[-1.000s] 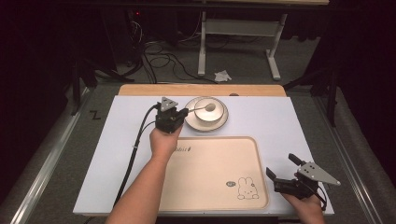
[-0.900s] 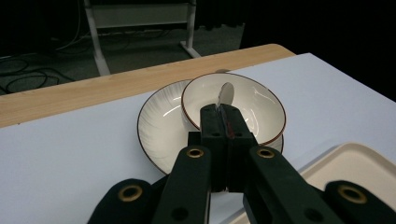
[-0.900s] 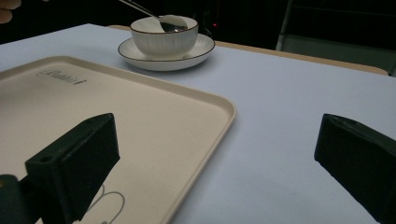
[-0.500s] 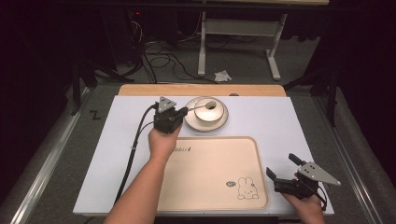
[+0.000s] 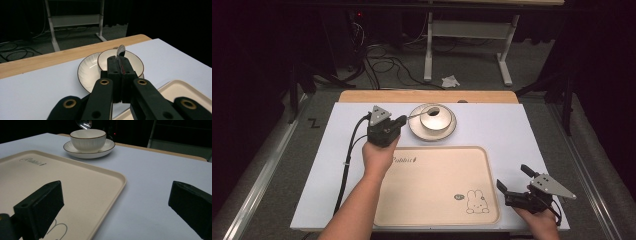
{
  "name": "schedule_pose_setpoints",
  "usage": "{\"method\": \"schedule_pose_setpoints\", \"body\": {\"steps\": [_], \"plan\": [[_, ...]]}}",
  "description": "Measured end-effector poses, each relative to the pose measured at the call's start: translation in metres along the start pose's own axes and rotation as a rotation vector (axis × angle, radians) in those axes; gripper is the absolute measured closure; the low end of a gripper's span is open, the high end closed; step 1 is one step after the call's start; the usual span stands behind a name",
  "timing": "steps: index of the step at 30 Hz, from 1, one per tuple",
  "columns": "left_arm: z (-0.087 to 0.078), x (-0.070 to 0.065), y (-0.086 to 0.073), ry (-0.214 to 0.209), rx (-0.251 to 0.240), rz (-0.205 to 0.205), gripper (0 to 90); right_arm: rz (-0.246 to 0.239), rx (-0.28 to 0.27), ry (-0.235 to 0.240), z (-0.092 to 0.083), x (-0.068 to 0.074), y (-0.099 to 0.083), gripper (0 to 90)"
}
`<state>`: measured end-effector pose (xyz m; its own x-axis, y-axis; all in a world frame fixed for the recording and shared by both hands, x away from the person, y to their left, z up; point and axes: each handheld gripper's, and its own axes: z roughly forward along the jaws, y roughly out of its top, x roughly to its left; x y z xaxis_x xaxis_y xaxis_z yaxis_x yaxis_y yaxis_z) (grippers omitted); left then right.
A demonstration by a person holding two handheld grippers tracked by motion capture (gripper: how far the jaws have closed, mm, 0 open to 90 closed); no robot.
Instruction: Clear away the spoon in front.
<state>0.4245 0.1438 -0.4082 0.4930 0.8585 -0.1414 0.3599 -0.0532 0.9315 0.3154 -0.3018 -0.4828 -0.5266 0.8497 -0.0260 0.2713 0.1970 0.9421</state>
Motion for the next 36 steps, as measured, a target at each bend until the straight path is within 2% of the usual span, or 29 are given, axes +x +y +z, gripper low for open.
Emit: {"method": "schedule_pose_setpoints", "body": {"steps": [6, 17, 20, 26, 36], "plan": [[-0.016, 0.001, -0.007, 0.013, -0.006, 0.015, 89.8, 0.002, 0.002, -0.001, 0.0, 0.0, -0.001, 0.5], [-0.052, 0.008, -0.019, 0.007, -0.054, -0.02, 89.8, 0.008, 0.008, 0.001, 0.001, 0.0, -0.002, 0.5], [-0.061, 0.007, -0.023, 0.014, -0.054, -0.008, 89.8, 0.01, 0.009, -0.001, 0.001, 0.0, -0.002, 0.5], [-0.081, 0.009, -0.038, 0.021, -0.064, -0.02, 89.8, 0.001, 0.007, 0.0, 0.001, 0.002, -0.001, 0.5], [-0.104, 0.004, -0.065, 0.024, -0.061, -0.022, 89.8, -0.015, 0.009, 0.003, 0.002, 0.005, 0.0, 0.5]]}}
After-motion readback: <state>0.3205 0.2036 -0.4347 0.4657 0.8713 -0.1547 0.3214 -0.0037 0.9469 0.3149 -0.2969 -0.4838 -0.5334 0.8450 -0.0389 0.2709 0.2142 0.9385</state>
